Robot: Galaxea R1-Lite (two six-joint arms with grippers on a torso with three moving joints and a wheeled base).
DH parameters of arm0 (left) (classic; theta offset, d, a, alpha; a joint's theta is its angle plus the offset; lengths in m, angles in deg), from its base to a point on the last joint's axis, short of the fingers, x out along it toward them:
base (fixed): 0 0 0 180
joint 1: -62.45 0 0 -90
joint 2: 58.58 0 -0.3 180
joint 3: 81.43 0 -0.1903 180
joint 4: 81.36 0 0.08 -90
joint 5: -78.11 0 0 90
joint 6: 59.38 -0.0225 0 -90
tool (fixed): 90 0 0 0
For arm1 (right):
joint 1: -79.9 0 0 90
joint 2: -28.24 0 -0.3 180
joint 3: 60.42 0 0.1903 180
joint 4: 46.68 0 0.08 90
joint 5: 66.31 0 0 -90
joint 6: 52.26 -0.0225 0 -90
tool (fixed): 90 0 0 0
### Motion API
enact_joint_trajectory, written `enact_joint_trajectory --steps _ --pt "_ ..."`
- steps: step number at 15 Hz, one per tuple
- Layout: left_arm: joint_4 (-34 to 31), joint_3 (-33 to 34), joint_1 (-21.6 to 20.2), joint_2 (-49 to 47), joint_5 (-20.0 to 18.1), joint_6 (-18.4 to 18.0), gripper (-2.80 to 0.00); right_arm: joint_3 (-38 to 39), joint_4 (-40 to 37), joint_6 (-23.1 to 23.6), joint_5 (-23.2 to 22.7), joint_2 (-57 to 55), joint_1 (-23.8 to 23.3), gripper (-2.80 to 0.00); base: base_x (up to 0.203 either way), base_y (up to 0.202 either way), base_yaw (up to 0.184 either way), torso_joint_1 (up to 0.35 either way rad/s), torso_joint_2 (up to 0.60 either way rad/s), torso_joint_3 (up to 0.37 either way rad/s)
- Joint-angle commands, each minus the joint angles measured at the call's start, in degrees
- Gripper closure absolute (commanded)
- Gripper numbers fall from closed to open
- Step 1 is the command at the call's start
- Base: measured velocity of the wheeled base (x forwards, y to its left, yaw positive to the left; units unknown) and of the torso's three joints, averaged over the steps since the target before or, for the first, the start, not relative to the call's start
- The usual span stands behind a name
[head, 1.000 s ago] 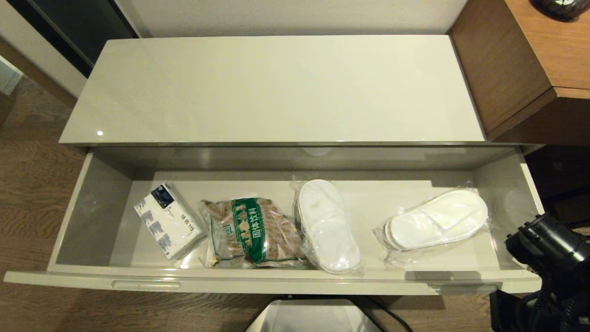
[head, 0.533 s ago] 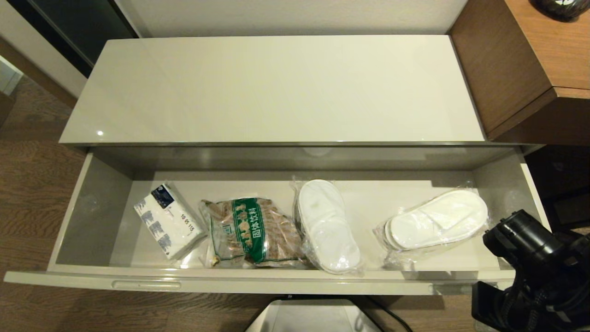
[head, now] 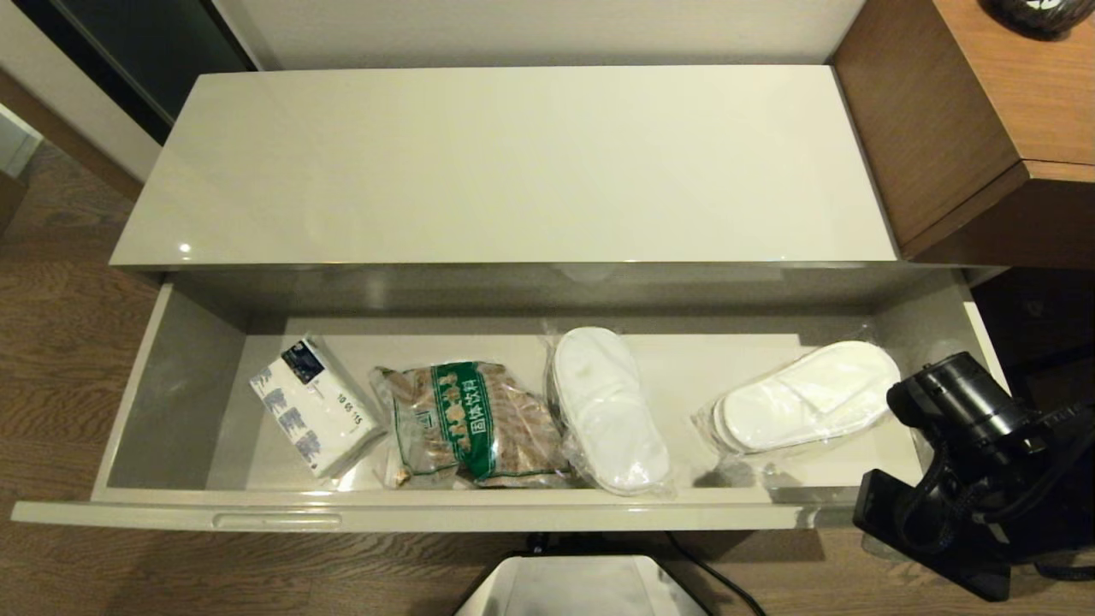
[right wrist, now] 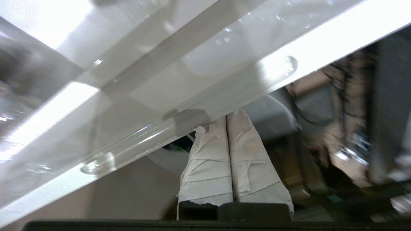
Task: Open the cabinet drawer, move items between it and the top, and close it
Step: Close the drawer
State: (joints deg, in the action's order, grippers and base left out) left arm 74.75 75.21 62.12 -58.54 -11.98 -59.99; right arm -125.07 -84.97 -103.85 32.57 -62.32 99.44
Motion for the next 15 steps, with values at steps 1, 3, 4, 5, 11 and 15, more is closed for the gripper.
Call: enact_joint_trajectory --steps 1,3,4,5,11,15 --pt "0.00 0.00 -0.02 0.04 0.00 -0.01 0.00 -2.44 1.15 -0.04 0.77 2.03 -0.86 0.00 0.000 0.000 0.000 0.000 0.00 0.000" --pt "0.00 0.00 -0.02 0.04 0.00 -0.01 0.00 -6.72 0.19 1.15 1.30 4.63 -1.43 0.00 0.000 0.000 0.000 0.000 0.00 0.000" --pt "0.00 0.00 -0.02 0.04 0.00 -0.01 0.00 -8.76 -0.69 2.20 1.63 5.53 -1.68 0.00 0.000 0.000 0.000 0.000 0.00 0.000" --pt "0.00 0.00 -0.02 0.04 0.00 -0.01 0.00 -11.66 -1.84 3.04 2.48 6.64 -1.95 0.00 0.000 0.000 0.000 0.000 0.00 0.000" --pt "0.00 0.00 -0.02 0.04 0.00 -0.01 0.00 -27.20 -10.41 8.74 4.40 12.30 -4.69 0.00 0.000 0.000 0.000 0.000 0.00 0.000" --pt "0.00 0.00 -0.03 0.04 0.00 -0.01 0.00 -21.71 -10.93 8.96 4.29 10.44 -4.58 0.00 0.000 0.000 0.000 0.000 0.00 0.000"
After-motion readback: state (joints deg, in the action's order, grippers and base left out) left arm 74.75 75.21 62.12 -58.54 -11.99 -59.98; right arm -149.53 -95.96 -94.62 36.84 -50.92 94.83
